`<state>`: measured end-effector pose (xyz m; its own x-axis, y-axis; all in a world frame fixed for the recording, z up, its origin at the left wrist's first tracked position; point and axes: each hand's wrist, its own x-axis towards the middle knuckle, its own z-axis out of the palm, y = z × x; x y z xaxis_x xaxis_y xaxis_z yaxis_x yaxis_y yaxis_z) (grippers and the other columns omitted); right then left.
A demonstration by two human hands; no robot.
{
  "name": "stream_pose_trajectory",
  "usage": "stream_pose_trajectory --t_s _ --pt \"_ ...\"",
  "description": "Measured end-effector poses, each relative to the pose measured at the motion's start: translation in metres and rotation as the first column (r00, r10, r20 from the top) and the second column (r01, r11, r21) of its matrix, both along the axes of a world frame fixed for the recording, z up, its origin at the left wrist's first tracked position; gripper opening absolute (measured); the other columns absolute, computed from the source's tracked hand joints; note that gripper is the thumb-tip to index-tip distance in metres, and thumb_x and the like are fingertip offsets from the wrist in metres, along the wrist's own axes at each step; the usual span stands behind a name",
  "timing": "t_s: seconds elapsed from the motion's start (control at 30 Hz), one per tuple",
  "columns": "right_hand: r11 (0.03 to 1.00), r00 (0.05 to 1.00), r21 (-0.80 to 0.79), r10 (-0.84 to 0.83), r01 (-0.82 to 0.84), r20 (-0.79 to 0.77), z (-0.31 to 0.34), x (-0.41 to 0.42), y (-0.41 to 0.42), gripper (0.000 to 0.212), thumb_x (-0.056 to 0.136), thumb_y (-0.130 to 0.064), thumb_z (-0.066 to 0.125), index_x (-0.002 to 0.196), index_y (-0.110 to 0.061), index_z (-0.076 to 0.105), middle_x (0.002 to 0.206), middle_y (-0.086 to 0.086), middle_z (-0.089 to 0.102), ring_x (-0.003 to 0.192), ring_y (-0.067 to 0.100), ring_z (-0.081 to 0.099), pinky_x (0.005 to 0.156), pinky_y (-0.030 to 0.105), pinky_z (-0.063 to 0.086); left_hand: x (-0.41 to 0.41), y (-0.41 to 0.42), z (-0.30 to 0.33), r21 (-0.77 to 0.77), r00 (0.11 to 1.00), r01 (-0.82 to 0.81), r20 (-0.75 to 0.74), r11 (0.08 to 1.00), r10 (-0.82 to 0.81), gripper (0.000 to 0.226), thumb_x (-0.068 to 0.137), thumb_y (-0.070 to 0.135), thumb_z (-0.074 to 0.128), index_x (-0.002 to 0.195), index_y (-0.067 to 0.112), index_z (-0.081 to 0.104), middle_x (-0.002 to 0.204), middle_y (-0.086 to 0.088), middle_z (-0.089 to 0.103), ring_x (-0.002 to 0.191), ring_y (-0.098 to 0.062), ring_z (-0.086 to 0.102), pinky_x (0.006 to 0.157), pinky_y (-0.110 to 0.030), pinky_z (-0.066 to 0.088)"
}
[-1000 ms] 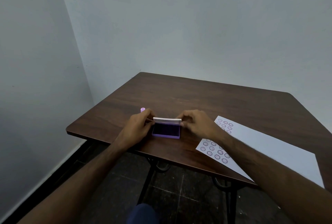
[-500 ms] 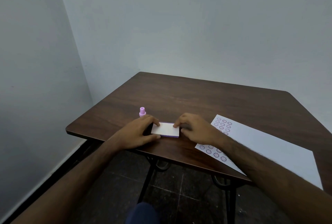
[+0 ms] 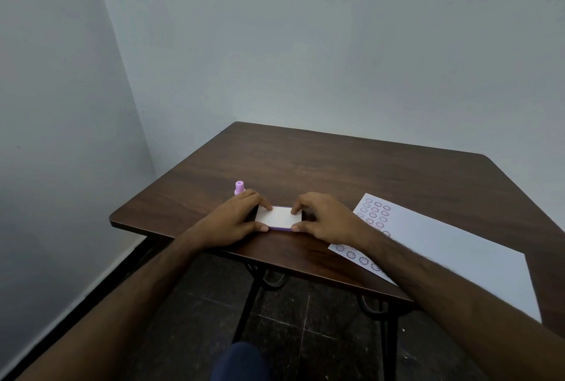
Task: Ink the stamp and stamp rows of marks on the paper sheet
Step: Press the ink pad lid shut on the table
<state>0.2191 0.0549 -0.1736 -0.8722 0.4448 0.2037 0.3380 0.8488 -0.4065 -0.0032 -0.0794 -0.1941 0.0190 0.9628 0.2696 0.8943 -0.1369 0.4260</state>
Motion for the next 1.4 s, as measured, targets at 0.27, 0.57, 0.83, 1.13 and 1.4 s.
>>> stream_pose_trajectory --t_s 0.27,0.57,0.83,1.13,1.4 --pt "0.960 0.999 -0.280 -0.010 0.001 -0.030 0.014 0.015 0.005 0.060 0.084 -0.043 0.072 0.135 -0.020 0.048 0.133 -0.001 0.058 0.117 0.010 0.057 0.092 0.020 0.046 0.020 0.002 0.013 -0.012 0.980 -0.051 -0.195 0.999 0.047 0.048 0.093 0.049 0.061 0.130 0.019 0.053 0.139 0.001 0.050 0.129 -0.014 0.044 0.111 -0.040 0.036" --pt "0.978 0.973 0.007 -0.208 0.208 0.105 0.025 0.150 0.057 0.039 0.094 -0.022 0.063 0.131 -0.015 0.053 0.133 0.004 0.060 0.119 0.015 0.056 0.097 0.027 0.045 0.185 0.040 0.019 -0.044 0.912 0.302 -0.277 0.952 -0.302 0.049 0.100 0.052 0.040 0.143 0.030 0.046 0.153 0.005 0.042 0.141 -0.011 0.035 0.115 -0.039 0.027" --pt "0.968 0.950 -0.005 -0.245 0.251 0.193 0.004 0.242 0.065 0.032 0.100 -0.021 0.053 0.131 -0.019 0.059 0.139 0.000 0.056 0.129 0.016 0.050 0.107 0.023 0.034 0.254 0.062 0.007 -0.179 0.815 0.410 -0.368 0.894 -0.447 0.058 0.101 0.062 0.026 0.149 0.033 0.041 0.158 0.004 0.038 0.144 -0.014 0.034 0.116 -0.041 0.021" --pt "0.893 0.835 0.213 -0.448 0.397 0.320 -0.016 0.201 0.070 0.059 0.101 -0.054 0.029 0.154 -0.029 0.026 0.162 0.005 0.025 0.145 0.031 0.023 0.117 0.044 0.020 0.188 0.103 0.017 -0.268 0.886 0.058 -0.431 0.962 -0.173 0.069 0.098 0.065 0.026 0.143 0.017 0.043 0.154 -0.007 0.045 0.139 -0.023 0.043 0.114 -0.045 0.031" --pt "0.816 0.795 0.185 -0.577 0.548 0.189 -0.038 0.131 0.138 0.061 0.102 -0.053 0.023 0.154 -0.022 0.023 0.165 0.009 0.017 0.151 0.029 0.015 0.121 0.044 0.013 0.149 0.208 -0.019 -0.242 0.952 -0.160 -0.294 0.957 0.085 0.070 0.104 0.053 0.023 0.159 0.012 0.011 0.168 -0.014 0.004 0.155 -0.028 0.002 0.122 -0.048 0.004"
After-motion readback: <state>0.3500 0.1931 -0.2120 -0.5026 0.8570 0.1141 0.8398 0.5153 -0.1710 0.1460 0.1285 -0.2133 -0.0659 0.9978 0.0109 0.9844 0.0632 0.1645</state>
